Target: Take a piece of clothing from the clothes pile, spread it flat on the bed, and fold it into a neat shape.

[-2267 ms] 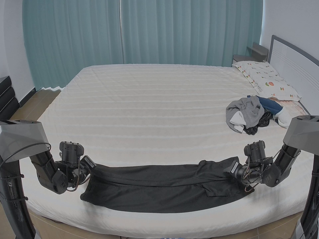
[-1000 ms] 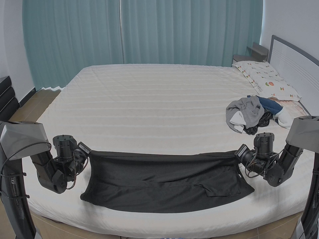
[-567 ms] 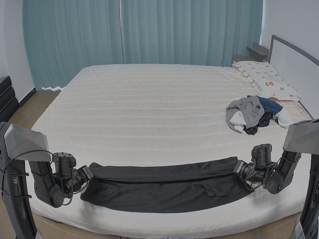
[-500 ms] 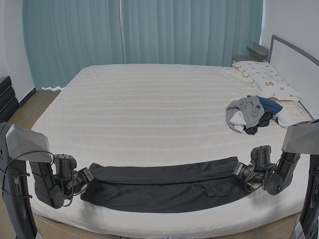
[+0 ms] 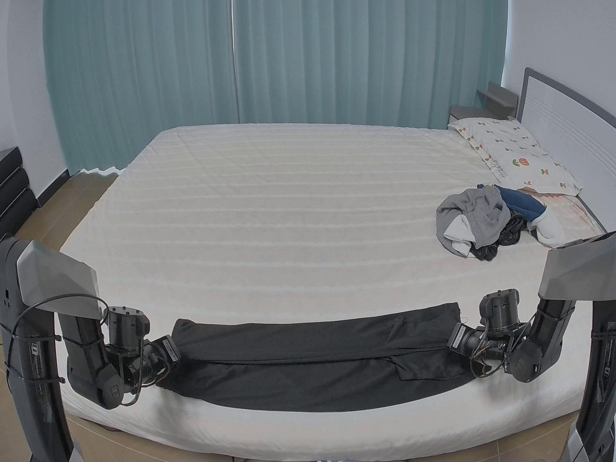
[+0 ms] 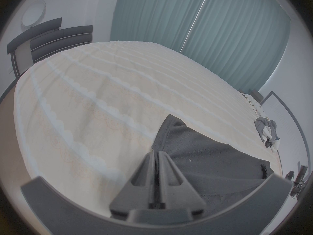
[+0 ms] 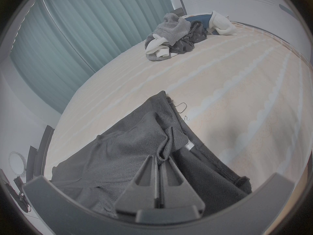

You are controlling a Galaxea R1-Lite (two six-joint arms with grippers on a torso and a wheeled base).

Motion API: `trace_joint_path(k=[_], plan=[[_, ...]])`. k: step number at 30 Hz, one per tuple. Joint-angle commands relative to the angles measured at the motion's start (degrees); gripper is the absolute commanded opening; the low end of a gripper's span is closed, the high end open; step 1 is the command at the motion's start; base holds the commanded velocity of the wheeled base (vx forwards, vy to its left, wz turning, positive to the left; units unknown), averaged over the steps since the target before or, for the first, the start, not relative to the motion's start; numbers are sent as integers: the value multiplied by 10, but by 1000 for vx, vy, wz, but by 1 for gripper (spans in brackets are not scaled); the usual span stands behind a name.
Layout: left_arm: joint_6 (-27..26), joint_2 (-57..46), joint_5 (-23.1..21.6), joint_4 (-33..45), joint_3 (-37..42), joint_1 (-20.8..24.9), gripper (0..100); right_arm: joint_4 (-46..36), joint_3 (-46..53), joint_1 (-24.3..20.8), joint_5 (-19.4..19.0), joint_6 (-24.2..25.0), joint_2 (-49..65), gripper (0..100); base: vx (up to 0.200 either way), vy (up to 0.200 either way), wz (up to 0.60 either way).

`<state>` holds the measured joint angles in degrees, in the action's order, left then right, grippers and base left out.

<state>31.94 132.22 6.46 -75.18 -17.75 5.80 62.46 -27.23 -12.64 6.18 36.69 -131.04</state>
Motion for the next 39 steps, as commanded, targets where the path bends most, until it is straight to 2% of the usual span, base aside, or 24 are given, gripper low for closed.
trace_joint_path(k=[1, 2, 13, 14, 17, 19, 25, 39], plan=[[-3, -2, 0, 0, 6, 1, 100, 2, -1, 0, 0, 0, -3, 0, 0, 0, 0], [-7, -3, 0, -1, 11, 2, 100, 6, -1, 0, 0, 0, -3, 100, 0, 0, 0], [-11, -68, -10, 6, 32, -10, 100, 6, 16, 15, -3, 19, 90, 100, 0, 0, 0], [-12, -75, -19, 6, 37, -10, 100, 6, 17, 15, -5, 19, 91, 100, 0, 0, 0], [-36, -94, -109, 3, 77, -13, 100, 7, 21, 15, -7, 19, 91, 100, 0, 0, 0], [-60, -91, -145, -1, 98, -18, 100, 7, 21, 14, -7, 19, 90, 100, 0, 0, 0], [-118, -52, -153, -1, 125, -18, 100, 6, 22, 13, -10, 19, 89, 100, 0, 0, 0], [-122, -14, -150, -7, 117, -18, 100, 7, 25, 10, -11, 19, 87, 100, 0, 0, 0]])
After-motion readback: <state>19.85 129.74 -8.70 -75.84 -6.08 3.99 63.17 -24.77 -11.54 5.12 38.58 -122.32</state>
